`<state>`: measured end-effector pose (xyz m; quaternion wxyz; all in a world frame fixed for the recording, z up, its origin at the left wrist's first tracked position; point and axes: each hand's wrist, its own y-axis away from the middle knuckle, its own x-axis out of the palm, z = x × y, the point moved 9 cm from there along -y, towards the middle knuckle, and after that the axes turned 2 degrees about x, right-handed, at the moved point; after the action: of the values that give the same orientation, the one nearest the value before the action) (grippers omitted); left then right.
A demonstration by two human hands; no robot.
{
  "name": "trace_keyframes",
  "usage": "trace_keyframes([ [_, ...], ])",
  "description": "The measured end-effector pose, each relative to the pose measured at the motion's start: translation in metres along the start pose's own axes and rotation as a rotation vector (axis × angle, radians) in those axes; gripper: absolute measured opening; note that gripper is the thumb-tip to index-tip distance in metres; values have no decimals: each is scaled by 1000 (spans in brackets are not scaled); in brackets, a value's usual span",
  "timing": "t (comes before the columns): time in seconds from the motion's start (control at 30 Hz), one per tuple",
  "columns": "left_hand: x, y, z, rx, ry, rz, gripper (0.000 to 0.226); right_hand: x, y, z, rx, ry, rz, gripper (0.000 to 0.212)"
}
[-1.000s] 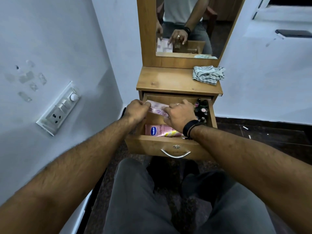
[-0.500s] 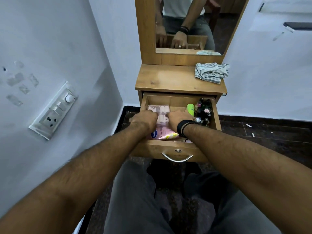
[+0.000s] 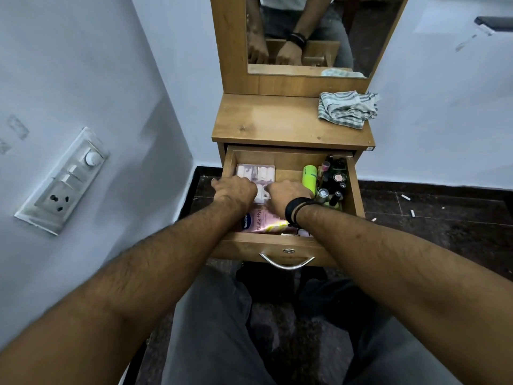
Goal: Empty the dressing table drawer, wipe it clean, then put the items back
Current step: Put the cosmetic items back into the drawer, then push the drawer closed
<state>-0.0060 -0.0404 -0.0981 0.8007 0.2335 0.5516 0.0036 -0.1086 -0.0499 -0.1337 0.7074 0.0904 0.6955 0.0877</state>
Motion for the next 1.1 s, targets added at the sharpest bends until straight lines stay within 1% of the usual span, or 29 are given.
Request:
trace_keyframes([
  [0.17, 2, -2, 0, -4, 11, 5, 47, -1, 1, 3, 10, -2, 19, 28],
  [0.37, -5, 5, -1, 15, 27, -24, 48, -13, 14, -1, -7, -52, 4, 38],
  [0.47, -15, 15, -1, 27, 20, -59, 51, -28, 25, -3, -4, -86, -25, 38],
  [0.53, -27, 24, -2, 37, 8, -117, 44, -42, 36, -4, -11, -103, -55, 40],
  [0.67, -51, 50, -7, 47, 27, -233, 33, -71, 66, -10, -8, -112, -161, 36],
  [0.8, -69, 85, -21, 83, 91, -299, 32, -88, 107, -11, -7, -188, -222, 31],
  [0.9, -74, 117, -34, 105, 107, -346, 32, -94, 141, -12, -20, -183, -273, 24],
  [1.0, -71, 149, -47, 126, 111, -358, 30, -95, 175, -14, -24, -169, -344, 23],
  [1.1, -57, 172, -61, 141, 117, -310, 34, -78, 203, -17, 4, -212, -335, 23],
])
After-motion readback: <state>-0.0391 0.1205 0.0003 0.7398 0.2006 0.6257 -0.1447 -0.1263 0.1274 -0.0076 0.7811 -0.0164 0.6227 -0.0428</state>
